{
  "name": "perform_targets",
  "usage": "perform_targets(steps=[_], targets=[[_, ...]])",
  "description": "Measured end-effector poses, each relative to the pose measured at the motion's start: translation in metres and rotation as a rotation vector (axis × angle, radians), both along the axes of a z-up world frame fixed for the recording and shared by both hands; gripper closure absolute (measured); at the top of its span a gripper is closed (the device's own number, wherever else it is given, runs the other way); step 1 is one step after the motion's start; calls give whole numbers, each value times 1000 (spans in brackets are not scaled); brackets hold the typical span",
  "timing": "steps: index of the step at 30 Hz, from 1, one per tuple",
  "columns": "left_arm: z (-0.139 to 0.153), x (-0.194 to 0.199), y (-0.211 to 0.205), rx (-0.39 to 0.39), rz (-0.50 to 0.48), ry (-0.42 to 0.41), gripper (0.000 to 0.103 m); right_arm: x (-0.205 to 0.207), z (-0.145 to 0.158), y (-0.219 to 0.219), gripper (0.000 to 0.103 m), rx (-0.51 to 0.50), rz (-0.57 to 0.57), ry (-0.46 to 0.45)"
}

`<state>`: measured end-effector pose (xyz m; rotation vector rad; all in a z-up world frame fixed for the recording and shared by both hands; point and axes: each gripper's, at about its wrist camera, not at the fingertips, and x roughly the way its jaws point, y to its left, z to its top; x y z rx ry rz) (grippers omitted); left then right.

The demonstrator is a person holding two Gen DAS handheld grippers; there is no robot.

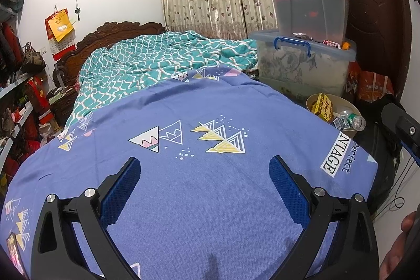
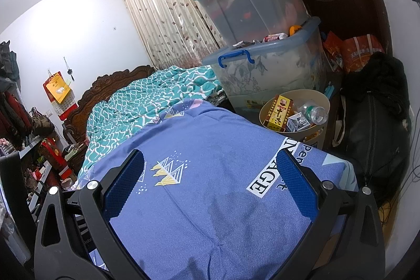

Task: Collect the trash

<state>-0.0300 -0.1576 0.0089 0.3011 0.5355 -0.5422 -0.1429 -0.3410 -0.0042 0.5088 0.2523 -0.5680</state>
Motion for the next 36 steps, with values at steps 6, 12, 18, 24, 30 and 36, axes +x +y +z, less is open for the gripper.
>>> perform_targets(steps=[6,12,18,24,30,36], targets=[[0,0,0,1,0,0,9,1,0,1,3,0,1,0],[0,0,-1,1,-1,0,9,1,0,1,3,0,0,0],[0,0,-1,3,-4,1,9,1,0,2,3,0,1,0],[-1,0,0,5,-5,1,9,1,0,3,3,1,1,1],[-1,0,1,6,-8,1,9,1,1,1,3,0,1,-1],[-1,0,1,7,-5,-4,9,3,-4,5,3,9,-4,-6]])
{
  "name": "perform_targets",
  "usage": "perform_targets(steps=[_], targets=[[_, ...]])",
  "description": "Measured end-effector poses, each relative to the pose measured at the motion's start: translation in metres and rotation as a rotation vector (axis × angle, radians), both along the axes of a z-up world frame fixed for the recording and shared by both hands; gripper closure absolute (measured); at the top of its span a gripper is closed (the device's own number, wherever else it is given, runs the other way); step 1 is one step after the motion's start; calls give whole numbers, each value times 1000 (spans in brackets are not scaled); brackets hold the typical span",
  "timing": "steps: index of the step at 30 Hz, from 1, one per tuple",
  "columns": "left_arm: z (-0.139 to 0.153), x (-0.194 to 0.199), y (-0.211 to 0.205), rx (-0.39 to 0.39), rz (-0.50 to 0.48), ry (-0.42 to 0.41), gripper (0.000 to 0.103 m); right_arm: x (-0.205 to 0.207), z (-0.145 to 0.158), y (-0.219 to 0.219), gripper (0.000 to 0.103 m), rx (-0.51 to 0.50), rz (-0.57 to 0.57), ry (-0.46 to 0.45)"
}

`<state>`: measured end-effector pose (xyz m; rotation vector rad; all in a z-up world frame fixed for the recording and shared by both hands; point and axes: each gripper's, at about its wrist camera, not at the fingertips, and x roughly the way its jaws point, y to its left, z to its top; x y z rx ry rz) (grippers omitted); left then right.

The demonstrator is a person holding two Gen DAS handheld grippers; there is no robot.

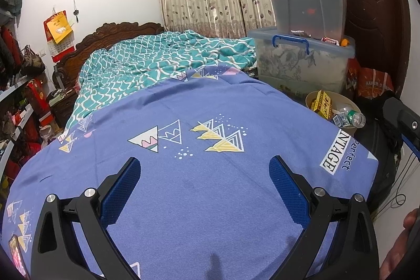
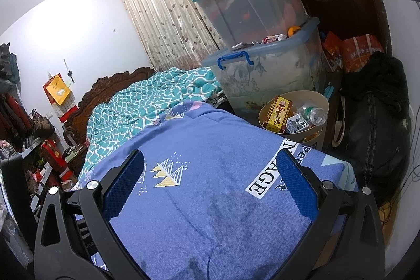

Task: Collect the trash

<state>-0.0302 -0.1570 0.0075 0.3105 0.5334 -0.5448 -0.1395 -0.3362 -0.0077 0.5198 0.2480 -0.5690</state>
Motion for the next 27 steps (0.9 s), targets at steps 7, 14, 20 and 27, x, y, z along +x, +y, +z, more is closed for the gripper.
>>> perform_targets(steps=[7,14,20,27], targets=[[2,4,3,-9,1,4,9,-1,4,0,3,-11,6,3],[3,8,5,-16,0,8,9,0,5,1,3,-16,9,7],[2,12,8,-21,-2,22,9,0,8,5,3,-29,12,8],[2,10,6,-16,-12,23,9,-2,8,3,3,-22,8,5]])
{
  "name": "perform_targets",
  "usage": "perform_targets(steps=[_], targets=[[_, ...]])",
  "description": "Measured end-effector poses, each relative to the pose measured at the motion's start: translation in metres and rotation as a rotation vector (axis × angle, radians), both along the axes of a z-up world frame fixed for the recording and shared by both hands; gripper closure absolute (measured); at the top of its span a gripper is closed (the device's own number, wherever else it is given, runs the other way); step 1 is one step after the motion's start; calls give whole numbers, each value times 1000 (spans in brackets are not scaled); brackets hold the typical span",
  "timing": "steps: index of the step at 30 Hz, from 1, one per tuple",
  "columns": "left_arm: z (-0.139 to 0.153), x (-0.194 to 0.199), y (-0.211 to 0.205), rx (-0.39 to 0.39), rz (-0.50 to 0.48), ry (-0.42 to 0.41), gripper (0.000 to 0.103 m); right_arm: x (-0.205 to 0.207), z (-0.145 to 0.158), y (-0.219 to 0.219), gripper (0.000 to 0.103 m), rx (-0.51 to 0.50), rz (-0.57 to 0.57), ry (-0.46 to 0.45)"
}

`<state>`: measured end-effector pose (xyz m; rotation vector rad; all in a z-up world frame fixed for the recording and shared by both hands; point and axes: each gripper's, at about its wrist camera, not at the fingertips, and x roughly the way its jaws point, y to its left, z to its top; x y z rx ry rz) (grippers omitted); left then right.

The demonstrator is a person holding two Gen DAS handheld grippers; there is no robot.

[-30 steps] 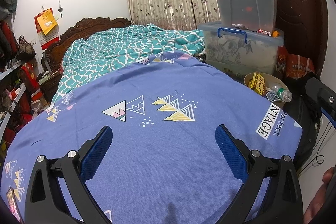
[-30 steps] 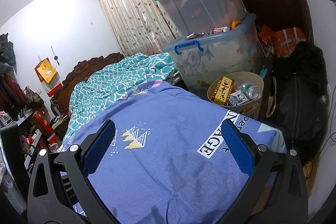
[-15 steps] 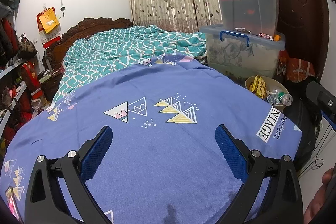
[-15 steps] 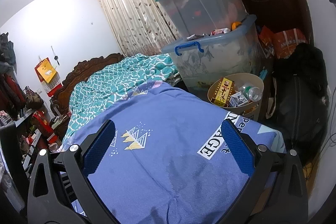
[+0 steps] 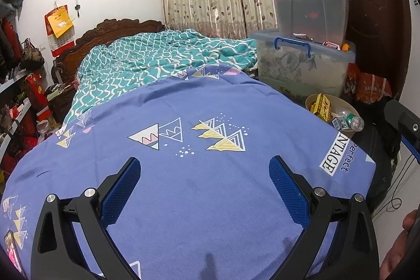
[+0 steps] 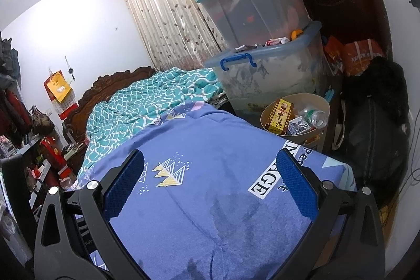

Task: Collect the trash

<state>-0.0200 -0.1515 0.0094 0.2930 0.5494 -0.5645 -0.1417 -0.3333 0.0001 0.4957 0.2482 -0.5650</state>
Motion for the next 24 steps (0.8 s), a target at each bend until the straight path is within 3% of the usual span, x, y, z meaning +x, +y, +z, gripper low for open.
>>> perform_targets(steps=[24], targets=[[-5,-2,-2,9,-7,4,9,1,-2,-3,3,6,-1,1]])
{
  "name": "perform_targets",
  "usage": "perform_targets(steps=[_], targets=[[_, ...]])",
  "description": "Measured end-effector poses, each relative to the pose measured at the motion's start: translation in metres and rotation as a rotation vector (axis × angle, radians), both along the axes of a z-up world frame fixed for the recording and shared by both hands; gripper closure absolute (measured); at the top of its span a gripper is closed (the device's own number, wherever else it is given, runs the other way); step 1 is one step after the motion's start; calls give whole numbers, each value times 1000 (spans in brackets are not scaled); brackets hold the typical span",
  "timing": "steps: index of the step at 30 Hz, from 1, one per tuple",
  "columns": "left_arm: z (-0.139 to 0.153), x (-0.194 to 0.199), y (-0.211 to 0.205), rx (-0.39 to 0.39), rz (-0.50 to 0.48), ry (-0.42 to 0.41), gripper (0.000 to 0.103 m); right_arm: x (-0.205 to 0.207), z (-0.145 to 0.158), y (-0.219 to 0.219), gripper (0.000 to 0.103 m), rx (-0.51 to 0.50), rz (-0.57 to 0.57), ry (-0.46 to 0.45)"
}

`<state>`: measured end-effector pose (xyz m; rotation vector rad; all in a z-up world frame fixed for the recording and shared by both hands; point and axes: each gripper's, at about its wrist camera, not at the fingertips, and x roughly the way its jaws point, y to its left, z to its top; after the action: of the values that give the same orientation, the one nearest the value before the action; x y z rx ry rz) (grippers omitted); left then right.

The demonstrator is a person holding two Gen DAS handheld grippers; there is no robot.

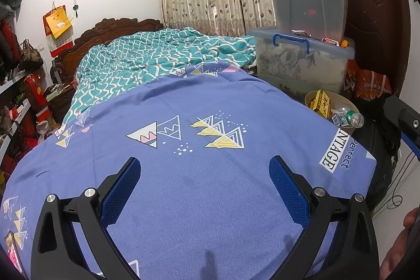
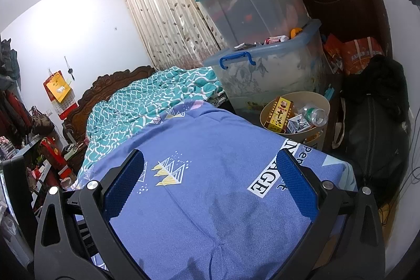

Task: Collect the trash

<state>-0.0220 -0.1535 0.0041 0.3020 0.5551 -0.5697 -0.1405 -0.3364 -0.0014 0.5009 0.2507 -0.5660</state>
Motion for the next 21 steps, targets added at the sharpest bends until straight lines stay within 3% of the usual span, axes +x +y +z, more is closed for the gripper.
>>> perform_targets(steps=[21], targets=[[-1,1,0,3,-1,-4,9,0,0,0,3,0,0,-1]])
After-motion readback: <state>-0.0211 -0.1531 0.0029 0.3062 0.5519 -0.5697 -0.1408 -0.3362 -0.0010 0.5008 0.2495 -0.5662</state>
